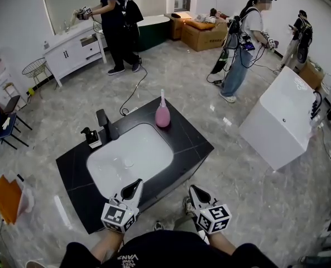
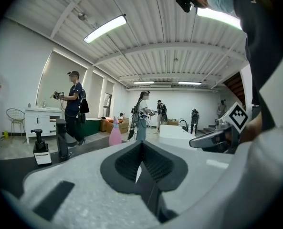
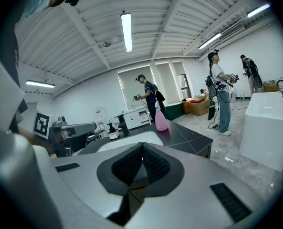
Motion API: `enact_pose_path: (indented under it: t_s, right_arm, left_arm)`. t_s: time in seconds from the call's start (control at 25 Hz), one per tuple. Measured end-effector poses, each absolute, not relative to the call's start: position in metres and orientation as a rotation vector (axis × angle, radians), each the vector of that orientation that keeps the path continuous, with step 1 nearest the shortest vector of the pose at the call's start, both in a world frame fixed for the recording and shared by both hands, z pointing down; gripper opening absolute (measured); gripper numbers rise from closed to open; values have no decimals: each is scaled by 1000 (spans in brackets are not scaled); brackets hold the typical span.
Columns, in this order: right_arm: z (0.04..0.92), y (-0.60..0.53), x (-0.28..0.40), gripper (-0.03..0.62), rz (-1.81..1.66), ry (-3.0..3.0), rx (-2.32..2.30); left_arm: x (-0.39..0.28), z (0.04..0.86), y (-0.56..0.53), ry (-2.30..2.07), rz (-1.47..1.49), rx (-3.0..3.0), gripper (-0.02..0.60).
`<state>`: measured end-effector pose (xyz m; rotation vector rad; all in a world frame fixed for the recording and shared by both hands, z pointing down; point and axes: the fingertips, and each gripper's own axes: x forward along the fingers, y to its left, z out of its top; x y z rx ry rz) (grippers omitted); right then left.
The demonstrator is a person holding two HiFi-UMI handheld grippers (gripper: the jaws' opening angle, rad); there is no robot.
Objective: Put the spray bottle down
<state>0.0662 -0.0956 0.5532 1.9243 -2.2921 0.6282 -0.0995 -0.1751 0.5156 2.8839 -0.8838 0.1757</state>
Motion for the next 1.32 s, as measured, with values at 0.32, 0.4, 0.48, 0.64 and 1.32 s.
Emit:
enact_pose_path:
  t_s: [0.32,0.4,0.48,0.64,1.32]
  right_arm:
    - [553,-95,47,0,588,-2249,1875]
    - [552,-94,45,-2,579,-2238,1875]
    - [551,-94,43,-2,563,-2231,1875]
    - [552,-96,40,-2,552,-2224,1890]
    - [547,-104,36,-2,534,-2247,1929]
  left_arm:
    - [-122,519,-155,-879,192,2872,11]
    - [-125,517,-150,-883,209,2858,11]
    - [-127,518,-148,-891,221,2847,11]
    - [-134,525,-145,-899,241,2832,11]
    - [-140,525,-149,-927,237,2829,11]
